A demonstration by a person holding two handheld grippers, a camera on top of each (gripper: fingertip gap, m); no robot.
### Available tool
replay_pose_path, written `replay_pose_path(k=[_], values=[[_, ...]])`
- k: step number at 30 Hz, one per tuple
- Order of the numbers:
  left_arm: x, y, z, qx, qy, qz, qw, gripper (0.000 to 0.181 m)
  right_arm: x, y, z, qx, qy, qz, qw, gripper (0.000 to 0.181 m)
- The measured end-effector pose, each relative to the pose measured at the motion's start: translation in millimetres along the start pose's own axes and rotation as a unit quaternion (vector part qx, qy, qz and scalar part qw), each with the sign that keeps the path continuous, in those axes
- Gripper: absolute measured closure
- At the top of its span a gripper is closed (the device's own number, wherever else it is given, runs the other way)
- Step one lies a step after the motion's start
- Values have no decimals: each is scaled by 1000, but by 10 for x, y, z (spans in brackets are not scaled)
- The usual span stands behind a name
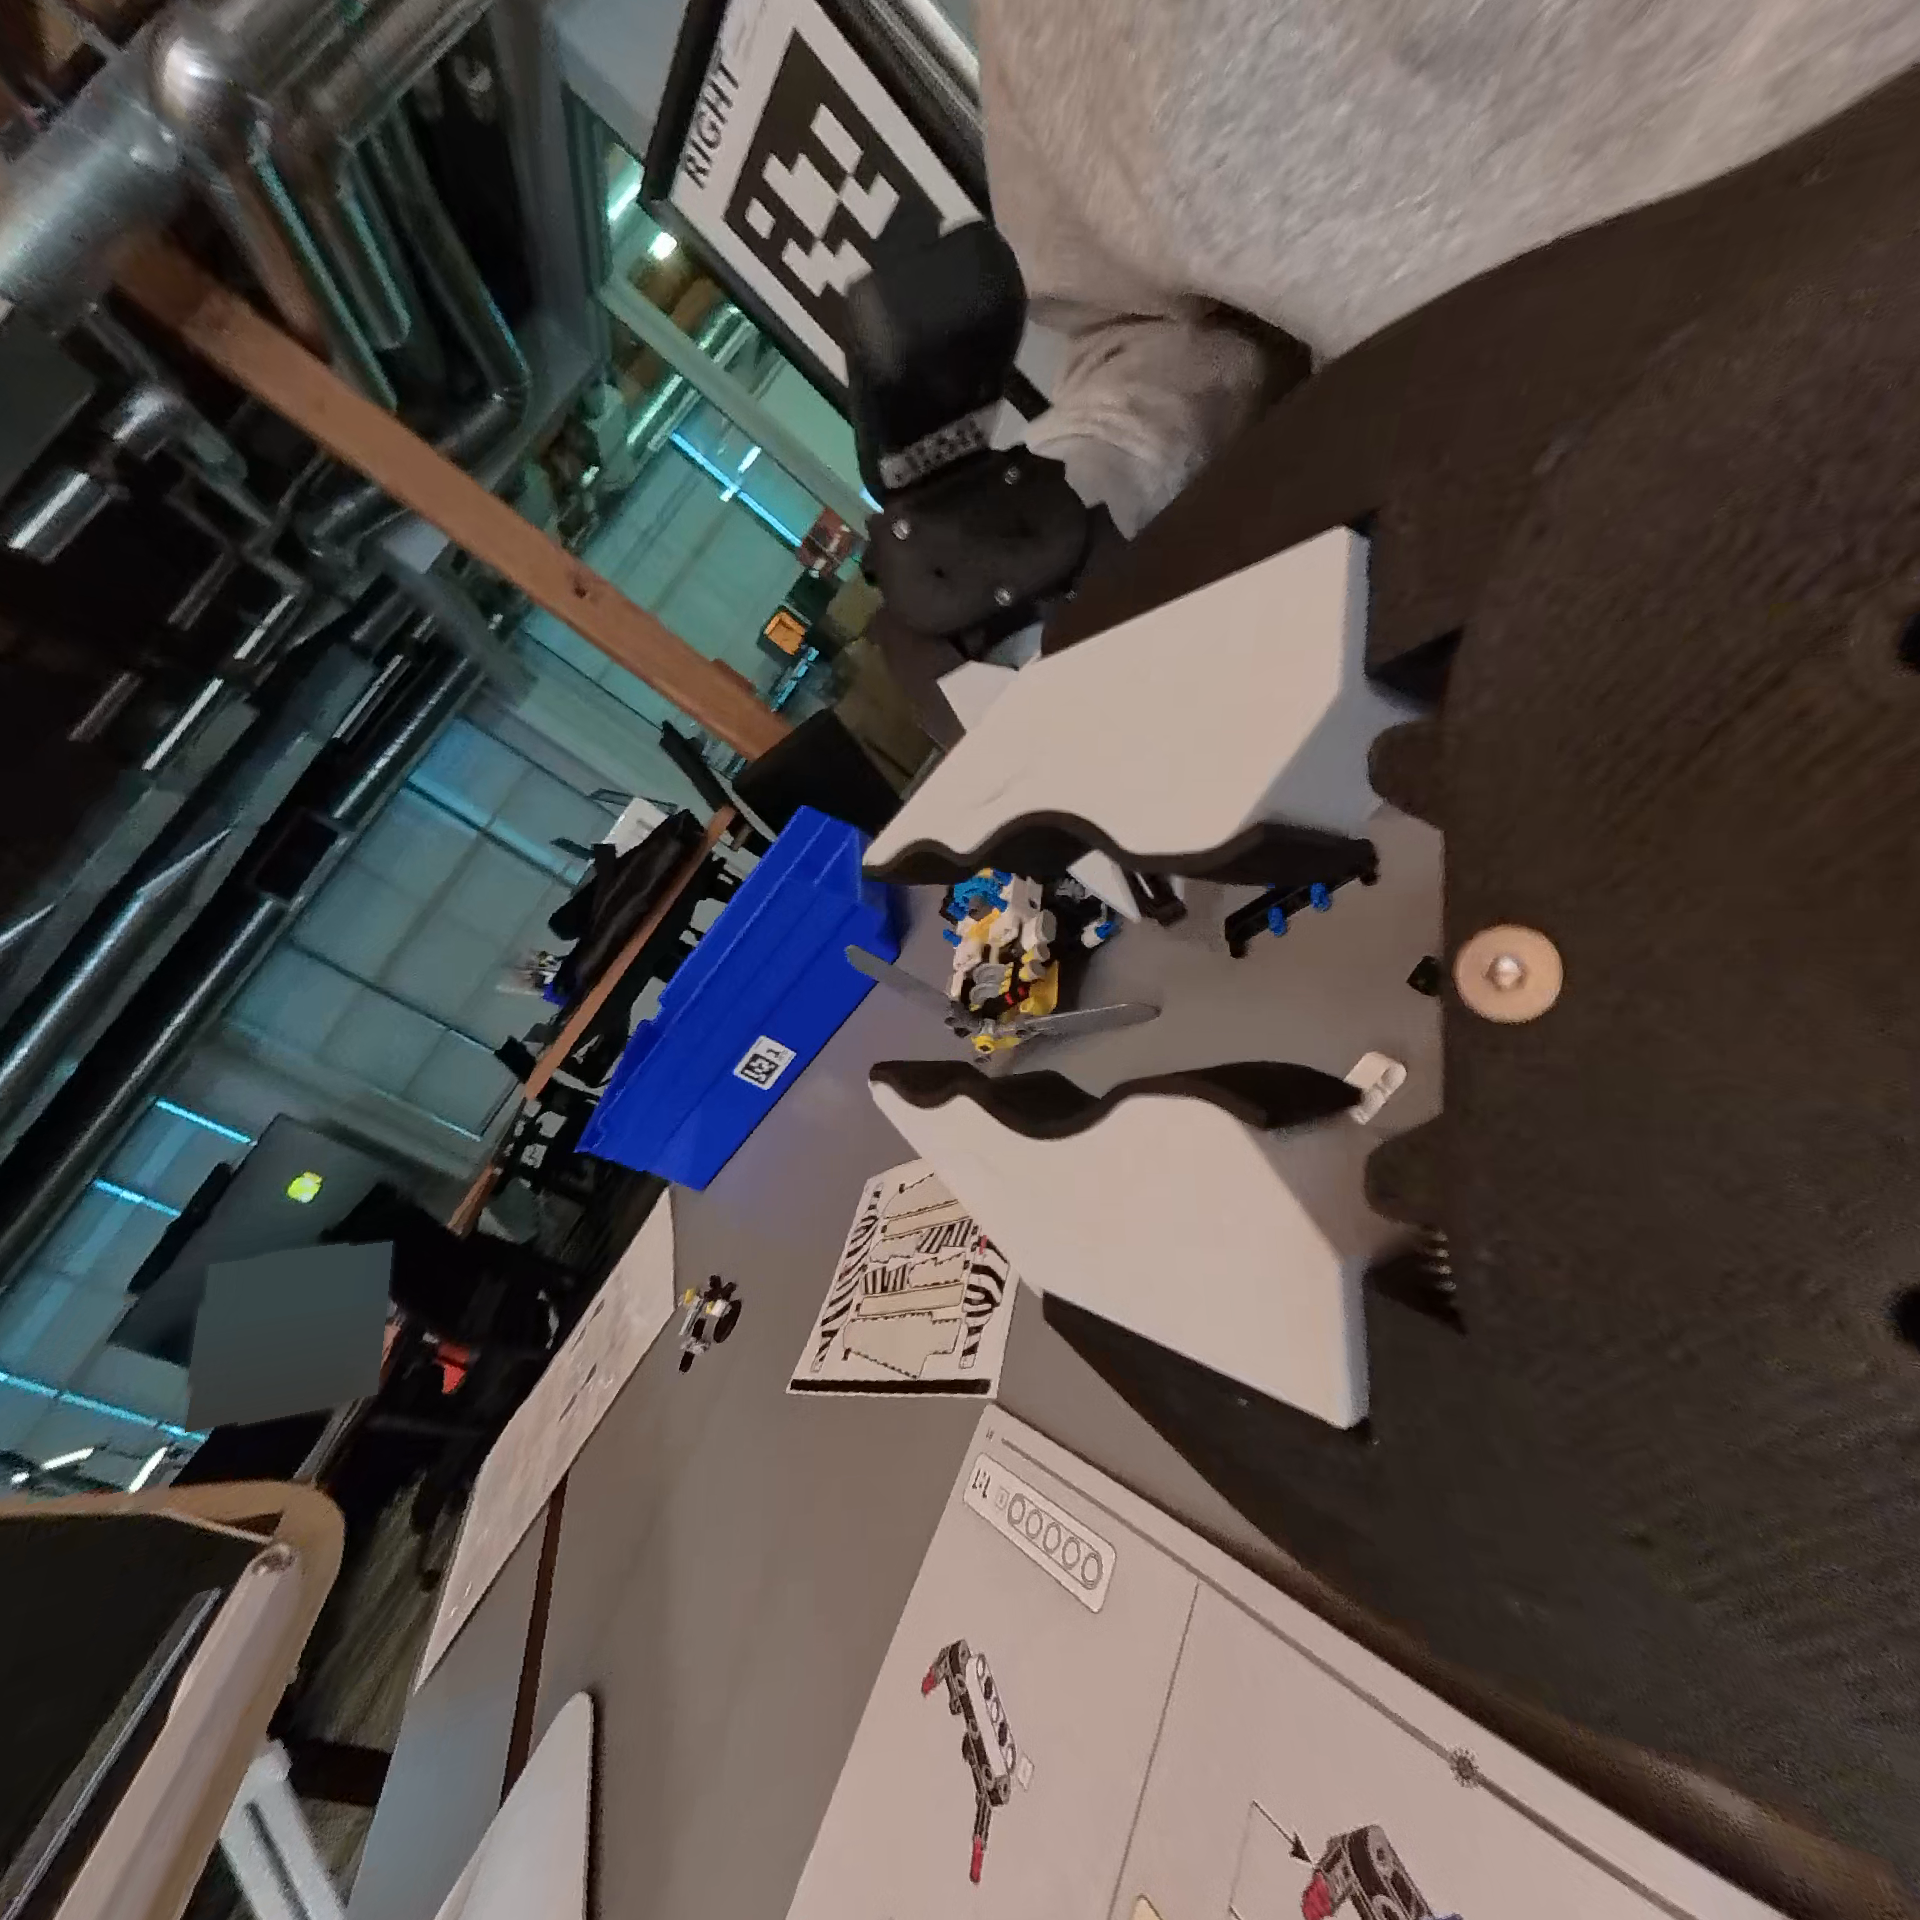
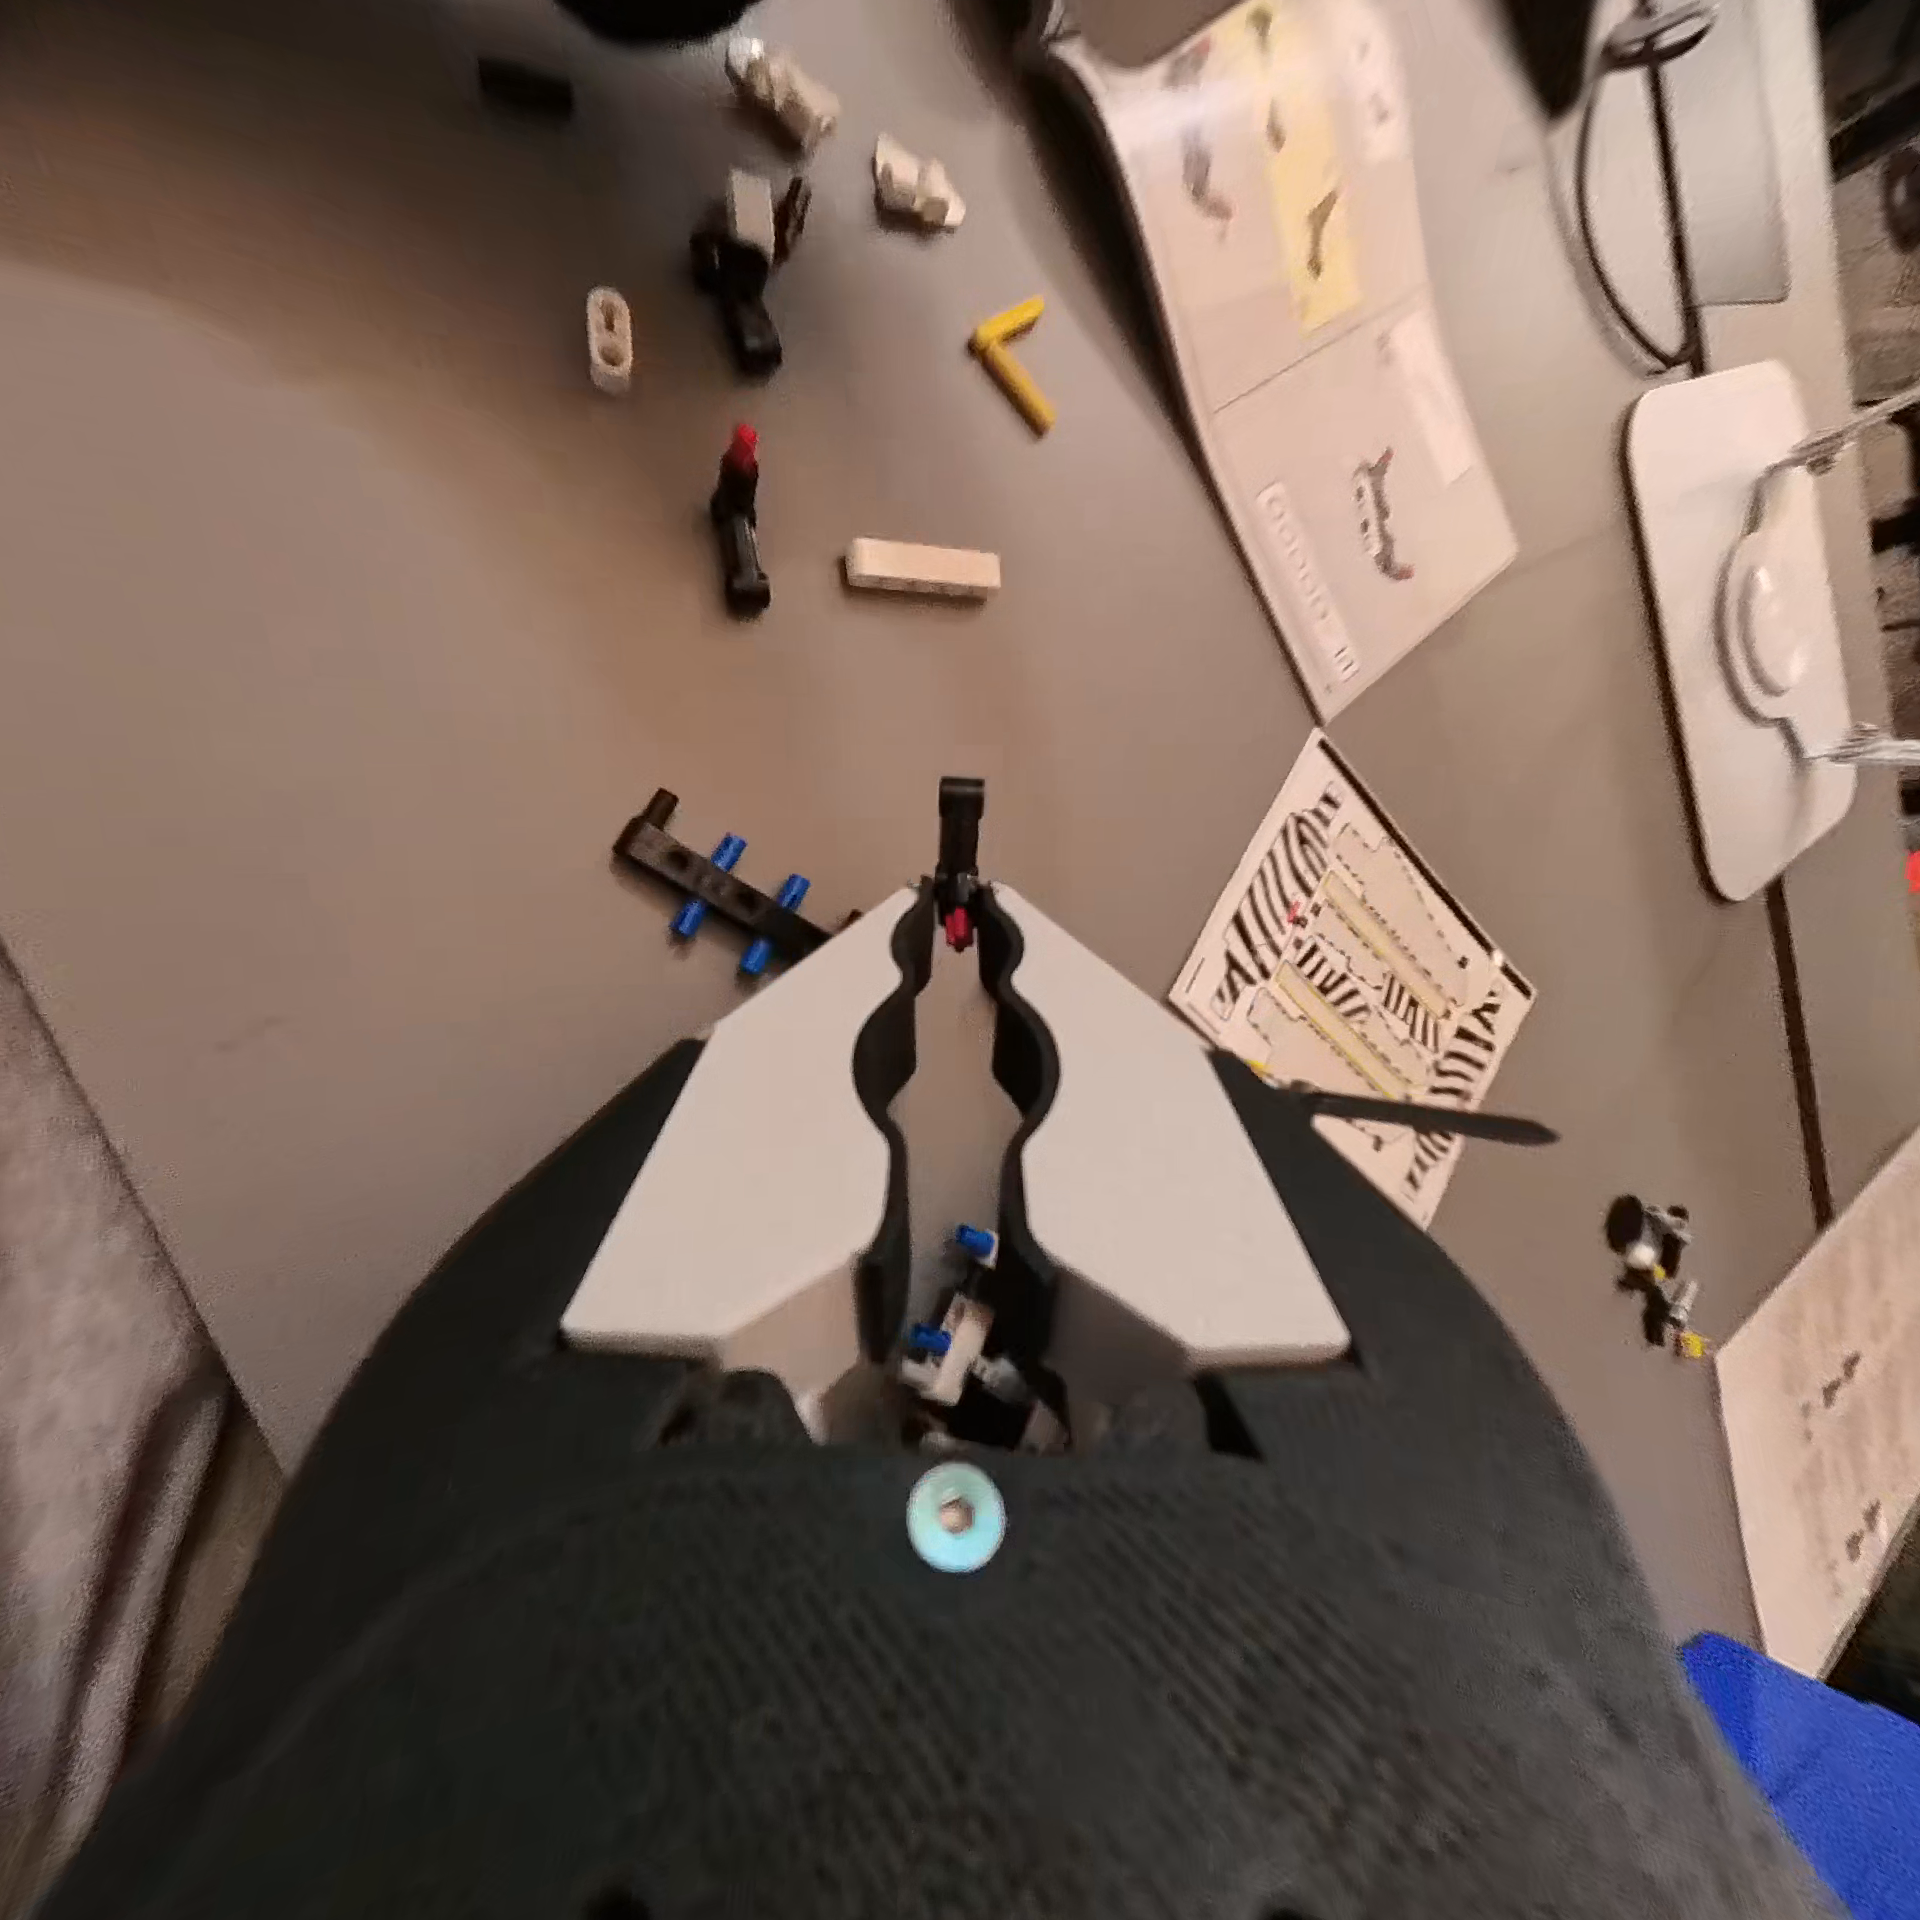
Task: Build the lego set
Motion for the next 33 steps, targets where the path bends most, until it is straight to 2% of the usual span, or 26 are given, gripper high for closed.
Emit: replay_pose_path(k=[5,10,20,27,33], values=[[-96,97,-137,-7,44,36,998,148,170,-37,67,-19,-32,-23,999,176],[-118,190,-178,-13,57,69,996,145,263,-136,230,-8,-80,-58,995,175],[-203,146,-266,-17,86,58,994,144,64,-396,309,46,-80,-133,987,176],[-234,133,-298,-22,100,58,993,145,-93,-736,201,81,-53,-203,974,176],[-226,129,-293,-22,98,58,993,145,-159,-599,227,130,-42,-158,978,175]])
Point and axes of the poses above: each gripper's, where its closed fingertips meet, x out along the fingers, z out of its underside, y = z × x across the jaws, the point moved 1 cm from there along -x, back along the fingers, and after that the axes turned 8 degrees about -x, right-handed, at the moved point
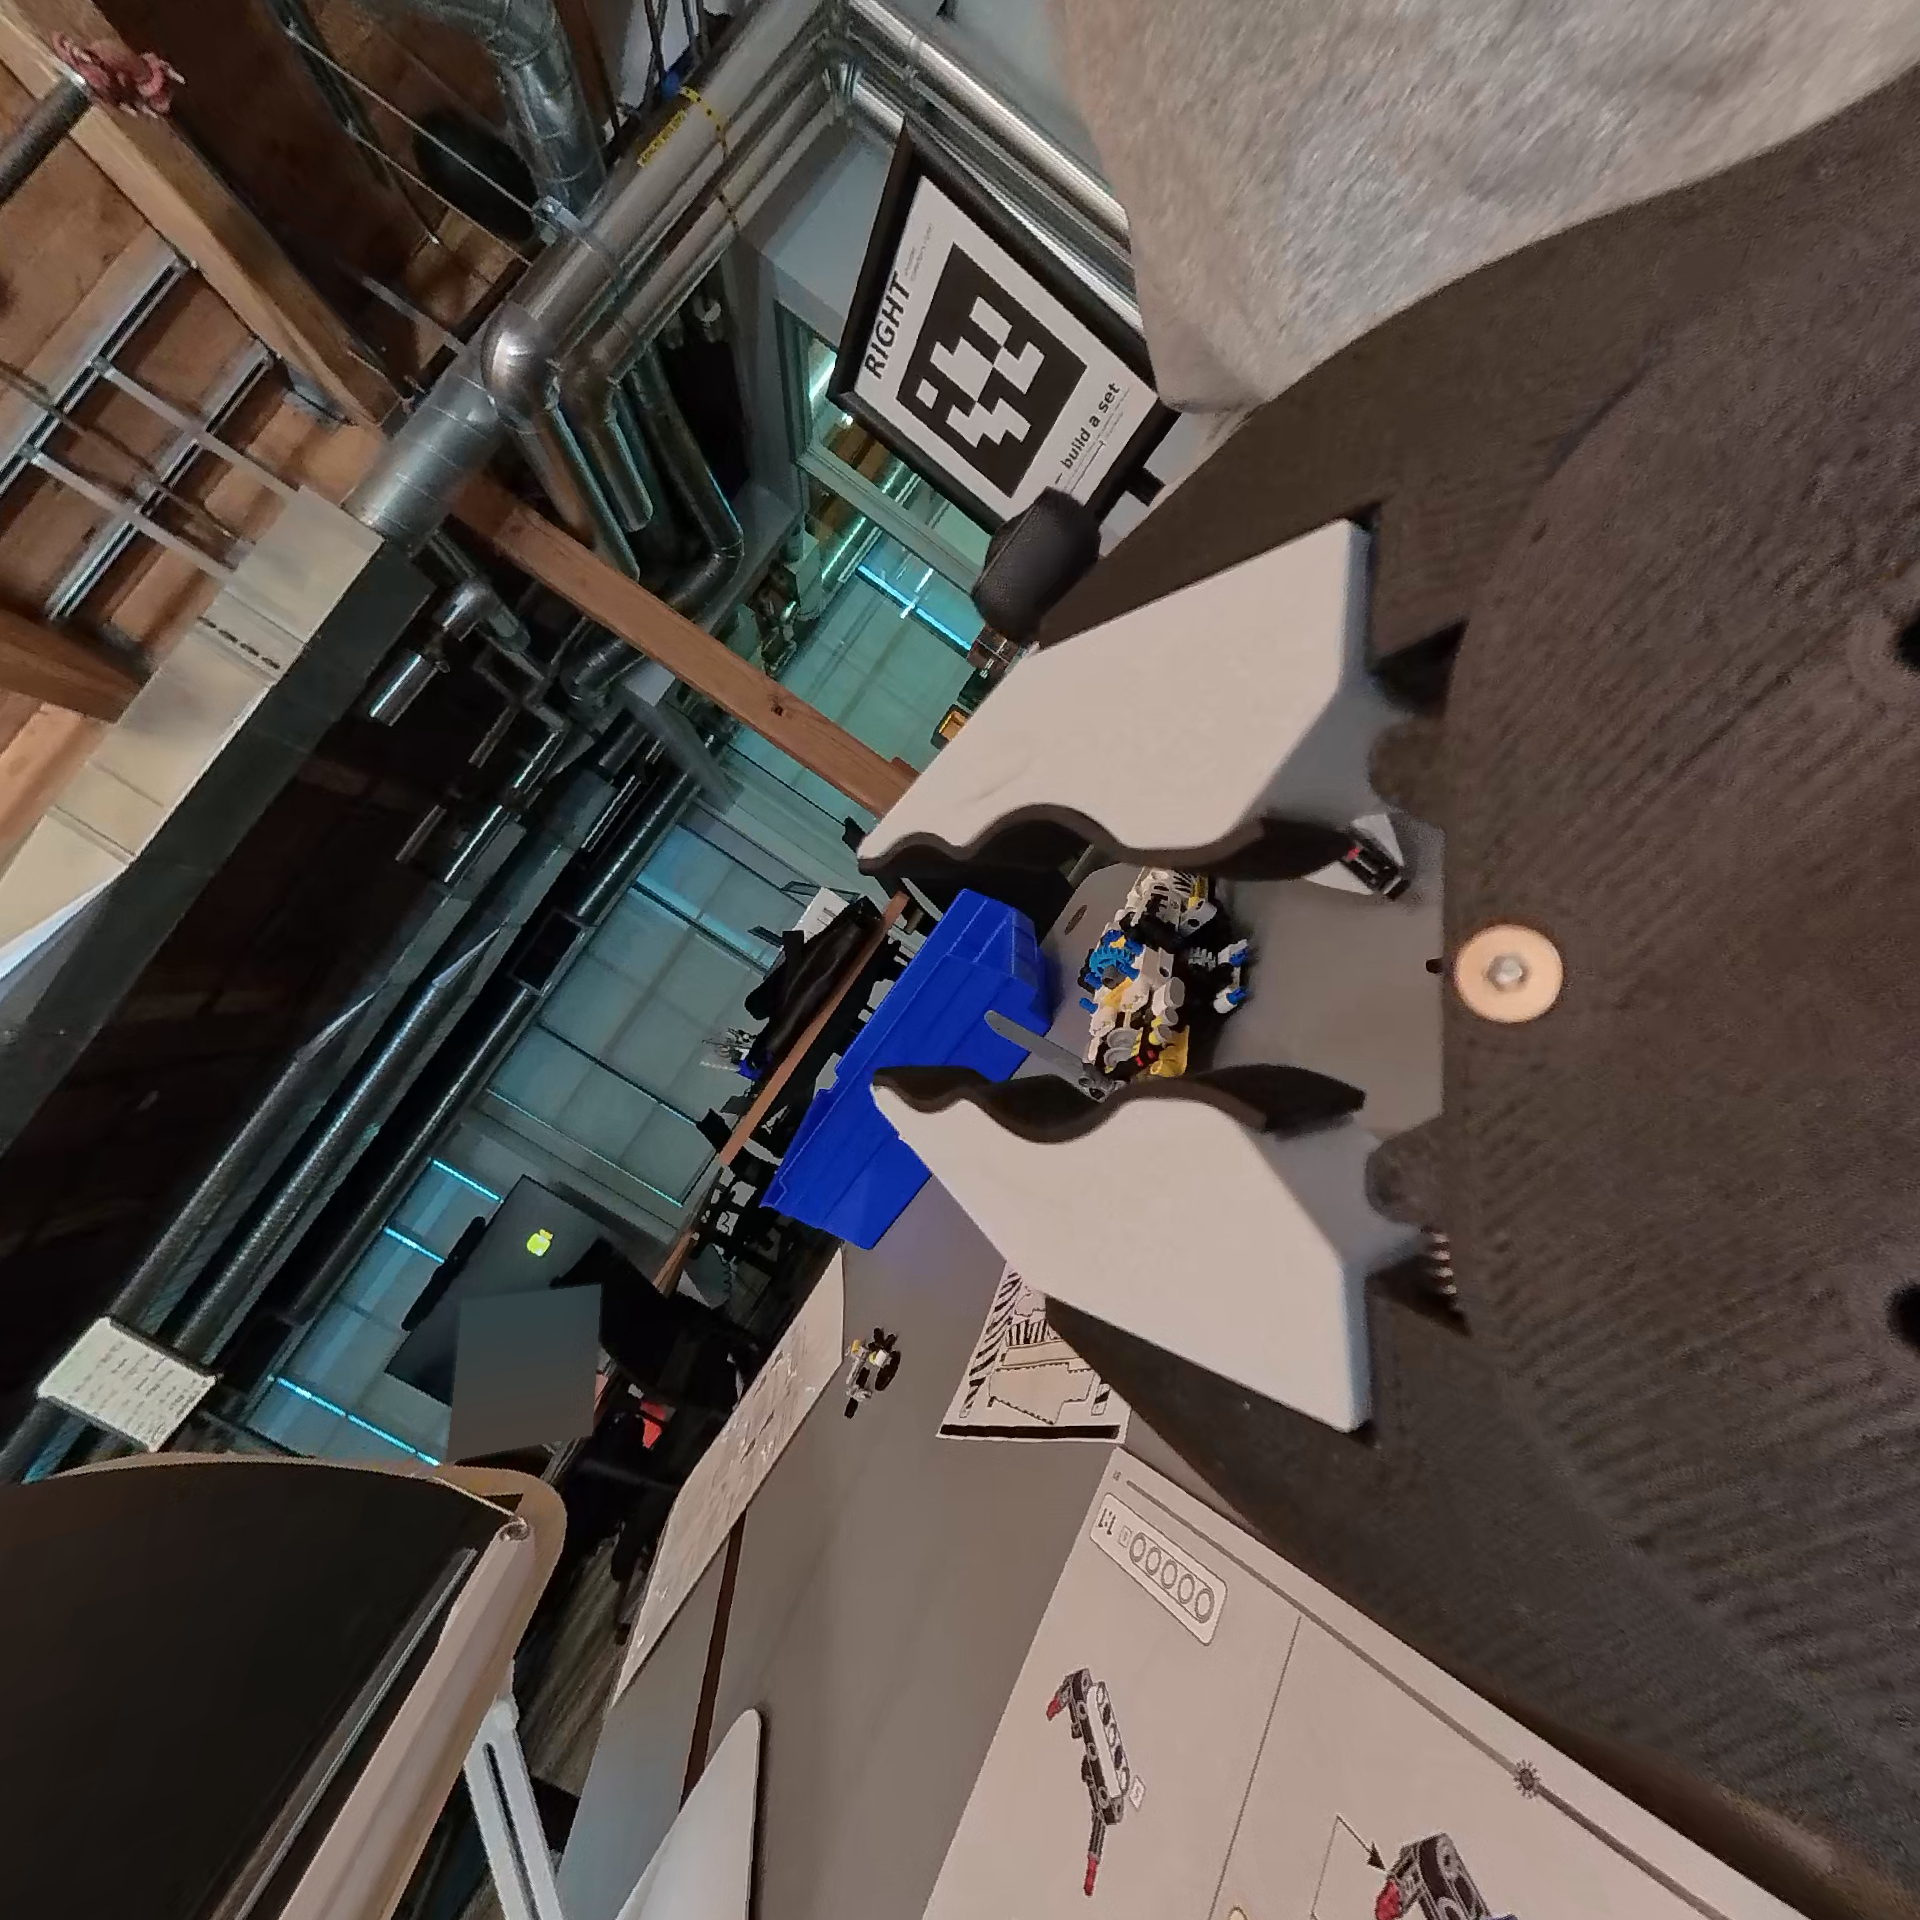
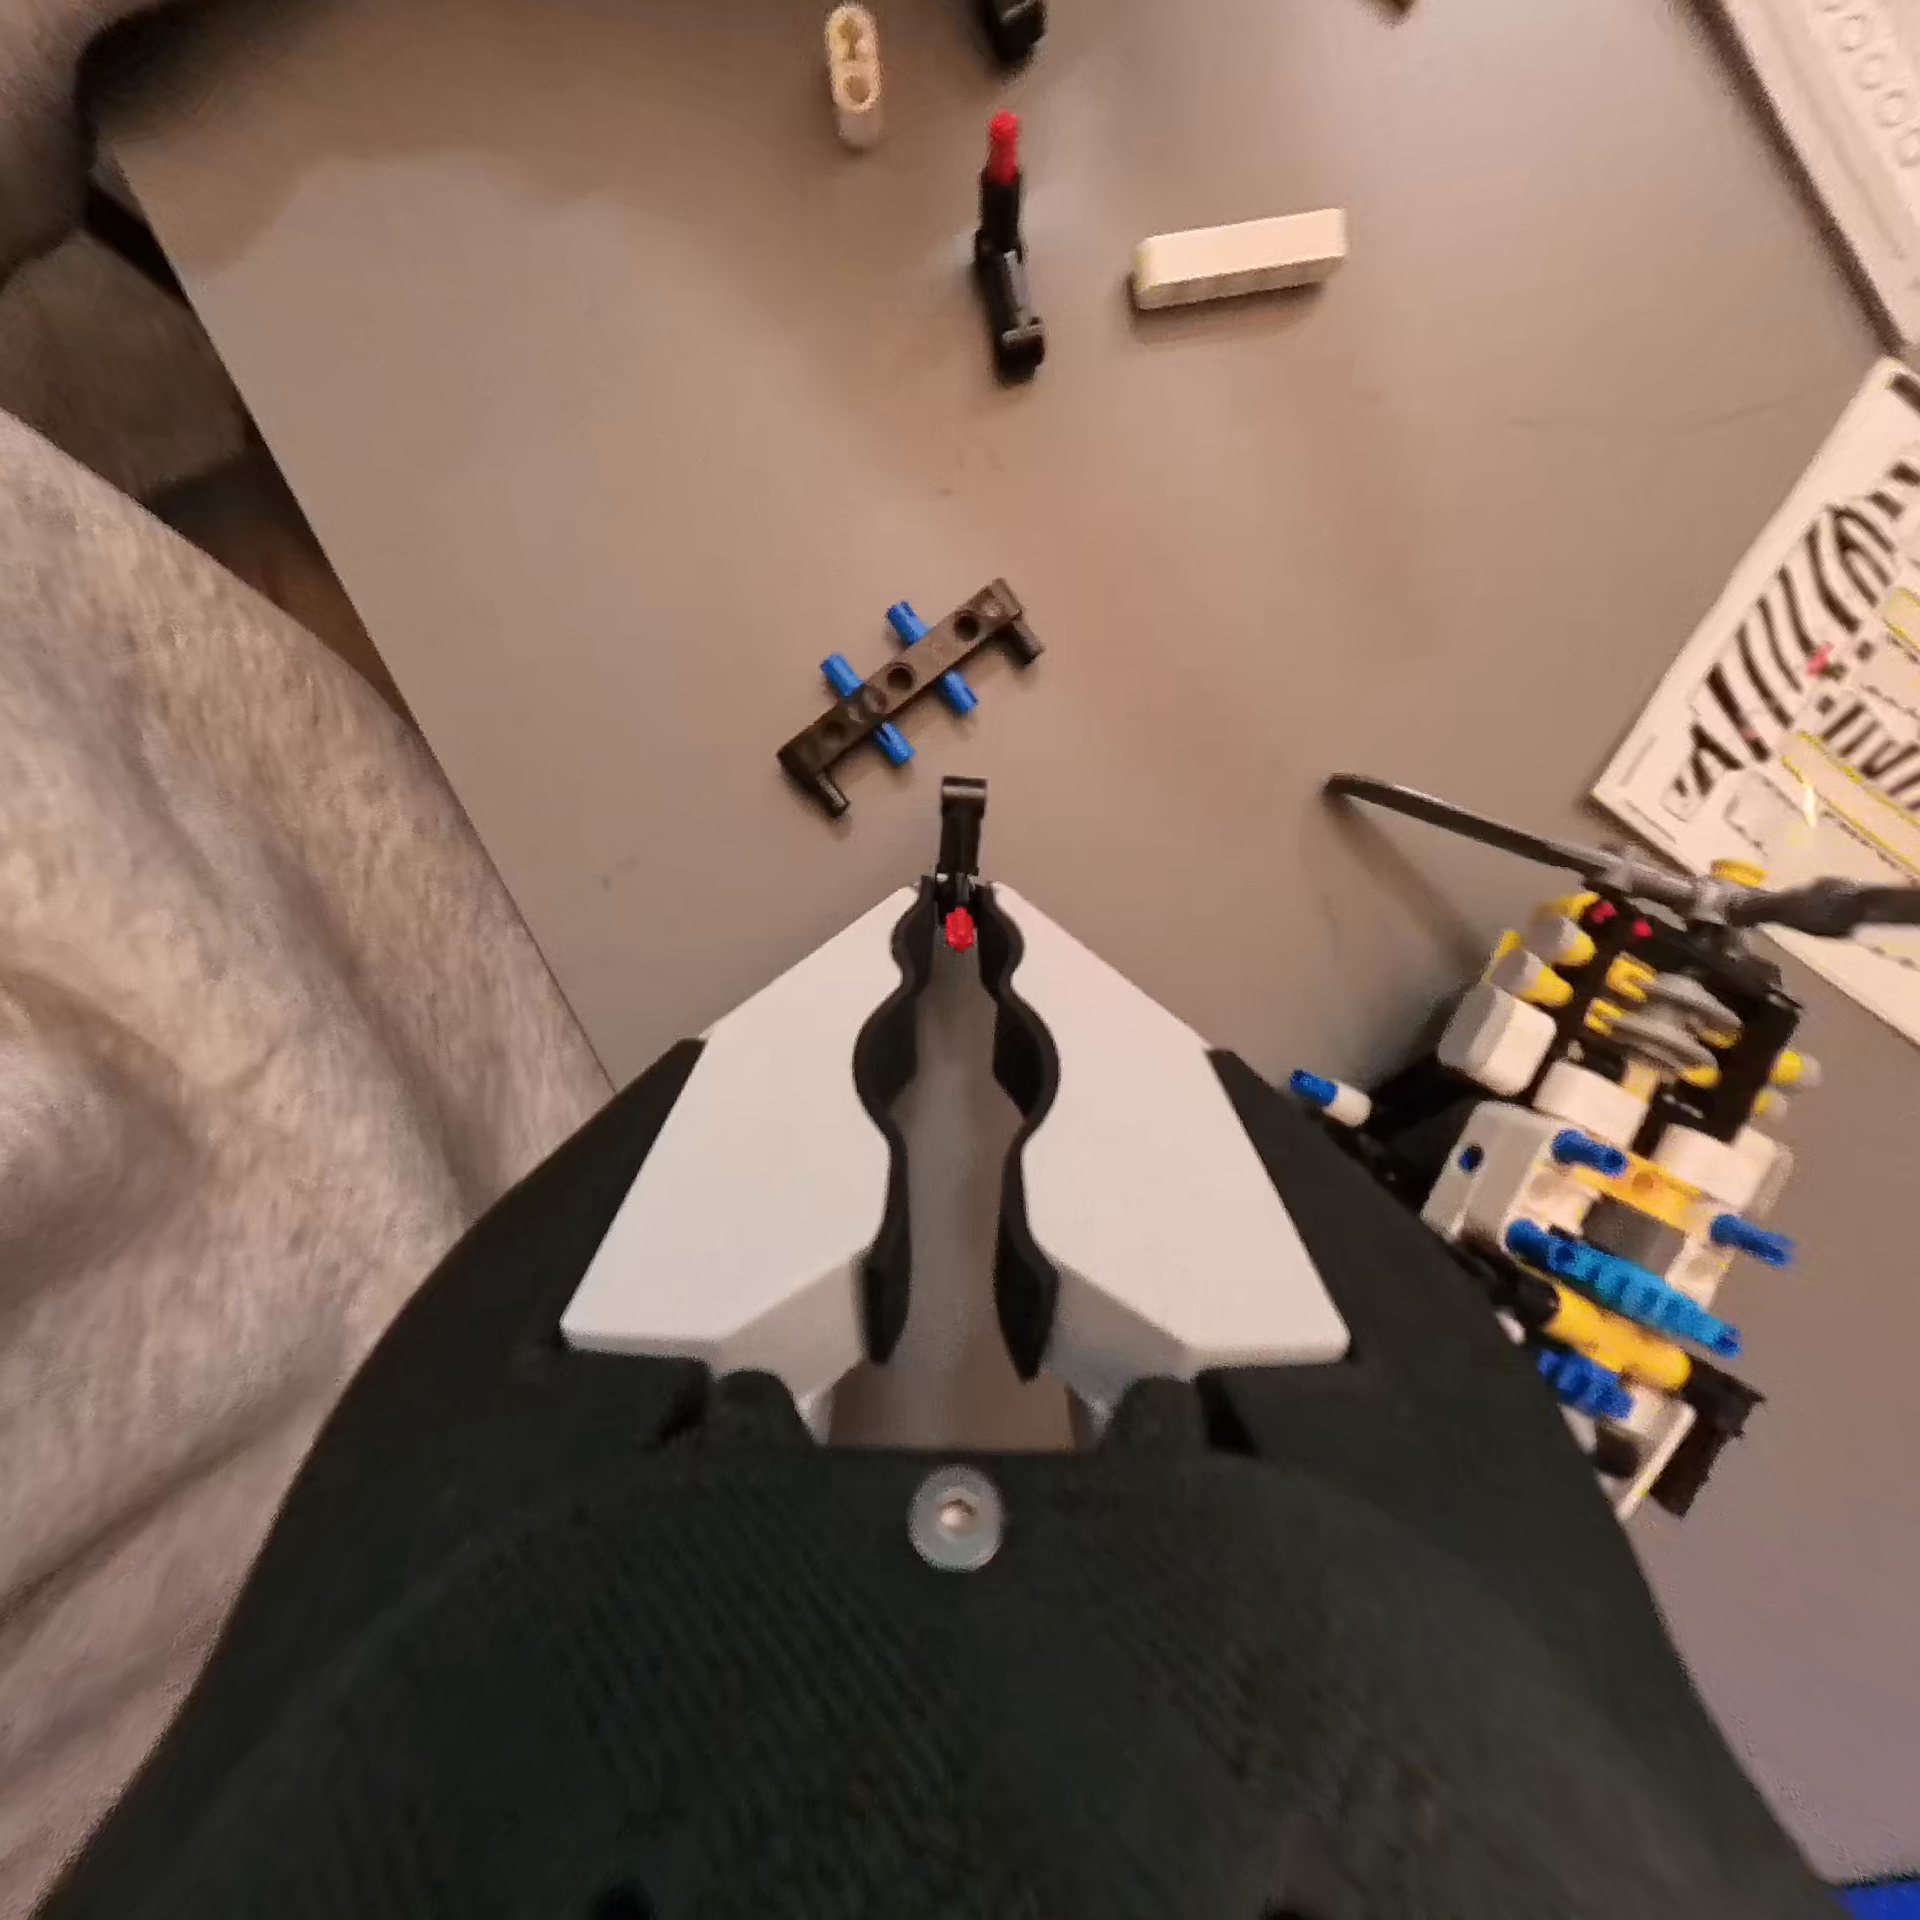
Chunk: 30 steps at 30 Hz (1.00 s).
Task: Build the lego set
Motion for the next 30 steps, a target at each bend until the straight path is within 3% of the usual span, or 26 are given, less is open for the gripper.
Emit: replay_pose_path(k=[9,20,23,26,30], values=[[55,-11,60,8,-22,-5,1000,144,-6,-6,28,63,30,5,998,175],[225,153,301,110,-112,-68,985,148,-60,101,-49,194,106,26,975,176],[255,234,591,147,-168,-110,968,153,-107,84,-43,245,127,10,961,176],[120,362,1139,163,-218,-136,952,159,-132,52,-34,292,142,-28,945,176],[-132,349,1714,210,-288,-226,907,158,-95,-29,-14,336,120,-85,930,176]])
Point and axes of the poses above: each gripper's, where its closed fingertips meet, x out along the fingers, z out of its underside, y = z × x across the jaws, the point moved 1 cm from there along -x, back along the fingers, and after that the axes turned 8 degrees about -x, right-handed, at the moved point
